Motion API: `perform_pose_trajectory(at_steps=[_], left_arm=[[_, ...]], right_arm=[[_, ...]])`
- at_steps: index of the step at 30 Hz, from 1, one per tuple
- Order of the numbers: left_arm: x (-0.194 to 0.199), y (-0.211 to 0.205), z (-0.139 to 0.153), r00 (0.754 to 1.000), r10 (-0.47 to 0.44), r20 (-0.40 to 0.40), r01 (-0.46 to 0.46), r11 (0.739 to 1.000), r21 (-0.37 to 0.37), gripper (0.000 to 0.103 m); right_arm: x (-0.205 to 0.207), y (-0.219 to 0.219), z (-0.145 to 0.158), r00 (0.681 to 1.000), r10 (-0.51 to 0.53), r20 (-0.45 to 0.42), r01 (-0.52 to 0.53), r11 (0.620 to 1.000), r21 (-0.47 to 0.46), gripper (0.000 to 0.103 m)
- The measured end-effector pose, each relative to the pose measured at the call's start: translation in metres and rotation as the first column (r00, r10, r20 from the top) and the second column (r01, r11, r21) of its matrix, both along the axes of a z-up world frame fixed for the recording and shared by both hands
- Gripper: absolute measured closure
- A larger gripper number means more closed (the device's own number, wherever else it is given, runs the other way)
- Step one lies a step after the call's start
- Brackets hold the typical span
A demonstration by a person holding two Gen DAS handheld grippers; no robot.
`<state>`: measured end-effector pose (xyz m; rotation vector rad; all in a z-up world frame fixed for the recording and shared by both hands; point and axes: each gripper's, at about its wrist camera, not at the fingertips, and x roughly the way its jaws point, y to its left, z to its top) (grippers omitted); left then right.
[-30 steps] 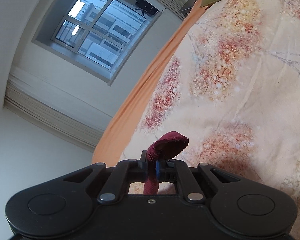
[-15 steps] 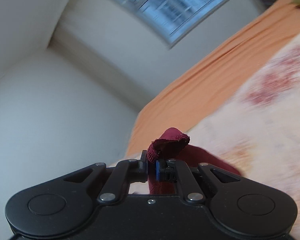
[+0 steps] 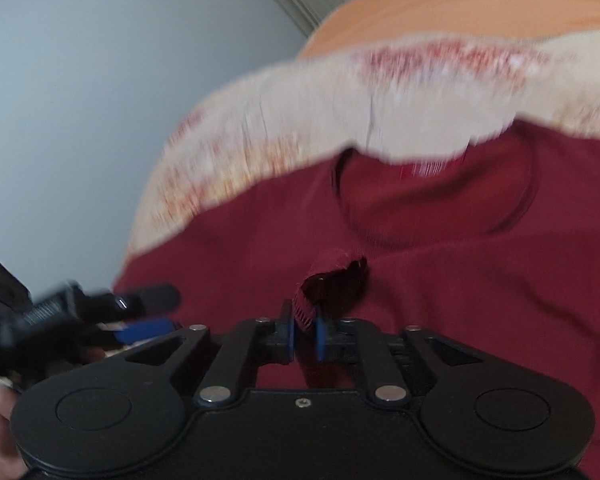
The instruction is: Fold small clothes
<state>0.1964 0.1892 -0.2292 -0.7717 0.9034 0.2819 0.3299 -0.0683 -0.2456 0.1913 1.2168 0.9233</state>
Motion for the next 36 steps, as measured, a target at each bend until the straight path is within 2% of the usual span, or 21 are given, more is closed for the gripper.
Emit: perform_pose_trajectory(at_steps=[1,4,8,10,14,20,22,24,25,26,27,28,29,32,36], left_arm=[[0.001,0.0,-0.003,1.0,-0.009,-0.003,0.009,1.0,-0.007,0.0],[0.011,-0.004,-0.012,0.998,-0.056,-0.016,0.056,0.998,-0.016,0.0],[0.029,-0.03,-0.018,0.987,-0.16,-0.03,0.161,0.987,0.018,0.0],[0.035,-0.047,-0.019,0.976,-0.218,-0.025,0.219,0.975,0.034,0.0],[0.052,-0.069,-0.028,0.96,-0.27,-0.076,0.279,0.95,0.142,0.0],[0.061,-0.068,-0.051,0.959,-0.28,-0.045,0.283,0.953,0.107,0.001],[0.062,-0.065,-0.055,0.958,-0.287,-0.013,0.287,0.953,0.094,0.002],[0.059,-0.063,-0.056,0.96,-0.28,0.023,0.277,0.957,0.087,0.007],[0.059,-0.063,-0.055,0.96,-0.278,0.023,0.274,0.957,0.096,0.016],[0.058,-0.063,-0.054,0.961,-0.276,0.02,0.272,0.956,0.11,0.036],[0.058,-0.062,-0.053,0.964,-0.267,0.007,0.264,0.957,0.123,0.05],[0.058,-0.063,-0.051,0.967,-0.256,-0.009,0.255,0.957,0.135,0.084],[0.057,-0.062,-0.05,0.967,-0.255,-0.017,0.255,0.957,0.139,0.098],[0.054,-0.061,-0.047,0.966,-0.26,-0.004,0.258,0.957,0.136,0.098],[0.048,-0.061,-0.035,0.967,-0.253,0.032,0.244,0.953,0.178,0.1]], right_arm=[[-0.007,0.004,-0.006,1.0,0.018,-0.011,-0.019,1.0,-0.011,0.073],[-0.025,-0.009,-0.001,0.999,0.051,-0.013,-0.051,0.999,-0.001,0.07],[-0.03,-0.062,0.023,0.999,0.034,0.013,-0.034,0.999,0.014,0.054],[-0.029,-0.096,0.032,1.0,-0.004,0.019,0.004,1.0,0.009,0.051],[-0.029,-0.166,0.042,0.996,-0.084,0.018,0.084,0.996,-0.026,0.05],[-0.045,-0.23,0.051,0.988,-0.153,0.016,0.153,0.987,-0.049,0.05],[-0.05,-0.24,0.05,0.986,-0.168,0.002,0.168,0.985,-0.042,0.05],[-0.052,-0.243,0.048,0.984,-0.177,-0.006,0.177,0.984,-0.038,0.05],[-0.053,-0.247,0.048,0.983,-0.182,-0.007,0.182,0.983,-0.036,0.05],[-0.053,-0.248,0.047,0.982,-0.189,-0.008,0.188,0.981,-0.035,0.05],[-0.052,-0.25,0.046,0.981,-0.195,-0.009,0.195,0.98,-0.035,0.05],[-0.05,-0.253,0.046,0.979,-0.203,-0.009,0.203,0.979,-0.034,0.05],[-0.047,-0.253,0.045,0.978,-0.21,-0.009,0.21,0.977,-0.032,0.05],[-0.041,-0.254,0.046,0.975,-0.22,0.001,0.22,0.975,-0.026,0.05],[-0.033,-0.254,0.051,0.973,-0.23,0.027,0.23,0.973,-0.017,0.05]])
